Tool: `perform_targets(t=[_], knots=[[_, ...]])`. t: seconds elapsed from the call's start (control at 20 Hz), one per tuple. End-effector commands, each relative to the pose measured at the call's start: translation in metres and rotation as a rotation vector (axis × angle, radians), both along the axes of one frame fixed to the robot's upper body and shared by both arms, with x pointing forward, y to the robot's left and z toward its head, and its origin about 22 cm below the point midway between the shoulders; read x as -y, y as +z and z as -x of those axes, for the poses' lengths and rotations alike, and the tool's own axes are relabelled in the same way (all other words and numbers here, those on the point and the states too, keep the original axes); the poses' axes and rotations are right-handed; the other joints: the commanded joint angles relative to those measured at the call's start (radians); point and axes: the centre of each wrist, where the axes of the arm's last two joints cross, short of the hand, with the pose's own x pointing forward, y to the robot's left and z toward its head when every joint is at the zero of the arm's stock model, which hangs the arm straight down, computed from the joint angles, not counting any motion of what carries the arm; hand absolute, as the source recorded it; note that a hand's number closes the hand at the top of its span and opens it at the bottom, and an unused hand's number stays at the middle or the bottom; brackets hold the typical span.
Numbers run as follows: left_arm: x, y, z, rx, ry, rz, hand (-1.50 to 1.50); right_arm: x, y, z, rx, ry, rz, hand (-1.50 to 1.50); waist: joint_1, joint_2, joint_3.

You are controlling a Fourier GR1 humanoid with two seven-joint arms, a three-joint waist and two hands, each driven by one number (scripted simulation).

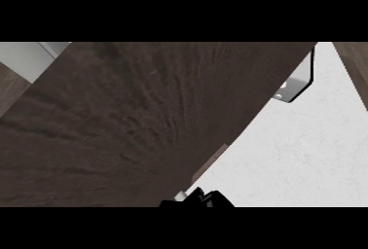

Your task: Pick up the bottled water, place it into the cabinet and close the cabinet

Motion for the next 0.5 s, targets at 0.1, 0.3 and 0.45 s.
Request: perform_targets(t=[0.1,0.3,0.45], knots=[[-0.02,-0.006,0.014,-0.011,-0.005,-0.004,1.5,-0.042,0.016,-0.075,-0.11,-0.075,-0.07,1.5,0.002,0.005,0.002],[-0.038,0.004,0.016,0.013,-0.016,-0.022,1.5,-0.045,0.01,-0.119,-0.201,-0.035,-0.084,1.5,-0.004,0.005,0.003],[-0.038,0.008,0.018,0.03,0.006,-0.013,1.5,-0.027,0.01,-0.158,-0.251,-0.023,-0.117,1.5,-0.015,0.004,0.004]])
